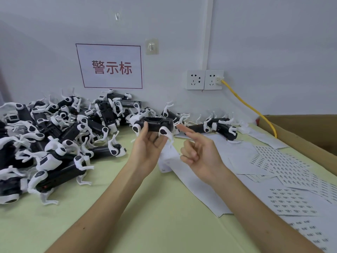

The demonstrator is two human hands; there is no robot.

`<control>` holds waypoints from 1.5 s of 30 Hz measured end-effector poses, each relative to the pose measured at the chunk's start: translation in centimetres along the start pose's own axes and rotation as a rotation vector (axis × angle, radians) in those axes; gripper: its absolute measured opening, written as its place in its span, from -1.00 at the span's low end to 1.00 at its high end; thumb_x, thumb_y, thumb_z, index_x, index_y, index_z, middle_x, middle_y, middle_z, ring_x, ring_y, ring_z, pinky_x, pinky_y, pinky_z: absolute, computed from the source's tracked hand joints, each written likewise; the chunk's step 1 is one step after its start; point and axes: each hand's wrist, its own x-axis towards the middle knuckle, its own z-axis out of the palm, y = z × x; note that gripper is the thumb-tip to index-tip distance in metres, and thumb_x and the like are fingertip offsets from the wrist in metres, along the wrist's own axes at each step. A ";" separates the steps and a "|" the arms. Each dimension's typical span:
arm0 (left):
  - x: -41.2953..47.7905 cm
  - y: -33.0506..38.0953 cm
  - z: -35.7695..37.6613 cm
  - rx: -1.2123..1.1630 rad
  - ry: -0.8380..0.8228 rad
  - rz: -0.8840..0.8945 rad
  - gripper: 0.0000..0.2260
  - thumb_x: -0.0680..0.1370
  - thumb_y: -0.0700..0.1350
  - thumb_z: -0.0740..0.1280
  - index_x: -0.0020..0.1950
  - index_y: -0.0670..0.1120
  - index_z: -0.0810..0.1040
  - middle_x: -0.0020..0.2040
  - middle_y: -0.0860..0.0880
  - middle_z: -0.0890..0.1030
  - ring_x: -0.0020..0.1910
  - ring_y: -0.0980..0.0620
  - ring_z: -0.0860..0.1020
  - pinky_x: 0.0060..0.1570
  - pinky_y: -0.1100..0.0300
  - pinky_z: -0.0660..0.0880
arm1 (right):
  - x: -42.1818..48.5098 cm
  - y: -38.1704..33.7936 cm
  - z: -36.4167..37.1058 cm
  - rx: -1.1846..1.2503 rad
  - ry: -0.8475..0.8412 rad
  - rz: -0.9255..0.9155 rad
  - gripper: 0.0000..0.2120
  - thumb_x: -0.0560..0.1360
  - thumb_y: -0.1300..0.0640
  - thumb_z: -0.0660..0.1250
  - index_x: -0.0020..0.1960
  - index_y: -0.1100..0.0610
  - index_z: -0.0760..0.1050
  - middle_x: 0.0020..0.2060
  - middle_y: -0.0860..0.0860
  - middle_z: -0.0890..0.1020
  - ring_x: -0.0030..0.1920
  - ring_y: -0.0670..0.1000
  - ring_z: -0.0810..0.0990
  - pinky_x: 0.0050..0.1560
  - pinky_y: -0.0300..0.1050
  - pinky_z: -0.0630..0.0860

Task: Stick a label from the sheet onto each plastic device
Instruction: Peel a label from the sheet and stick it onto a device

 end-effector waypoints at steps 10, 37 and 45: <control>-0.7 -1.2 0.1 0.000 0.049 -0.047 -0.83 0.45 0.01 0.47 -0.27 -0.03 0.75 -0.13 0.05 0.71 0.02 0.10 0.71 0.19 0.20 0.55 | -0.7 2.6 1.3 0.016 -0.107 0.151 -0.59 0.42 0.17 0.27 0.19 -0.10 0.66 -0.53 -0.02 0.20 -0.45 -0.03 0.00 -0.46 -0.19 0.03; -1.4 -1.8 0.5 0.104 -0.059 -0.163 -0.85 0.48 0.03 0.43 -0.07 -0.02 0.70 0.19 -0.05 0.71 0.27 0.11 0.61 0.56 0.02 0.20 | -0.8 2.5 1.1 0.189 -0.076 0.173 -0.54 0.48 0.17 0.21 0.34 -0.05 0.56 -0.47 -0.02 0.17 -0.44 -0.04 0.01 -0.44 -0.20 0.00; -1.3 -1.8 0.5 0.103 -0.010 -0.156 -0.76 0.44 0.00 0.46 0.05 -0.05 0.59 0.20 -0.04 0.70 0.37 0.04 0.55 0.57 0.01 0.20 | -0.8 2.7 1.1 0.205 -0.082 0.176 -0.58 0.49 0.18 0.20 0.25 -0.06 0.64 -0.48 -0.01 0.19 -0.44 -0.04 0.02 -0.49 -0.21 0.04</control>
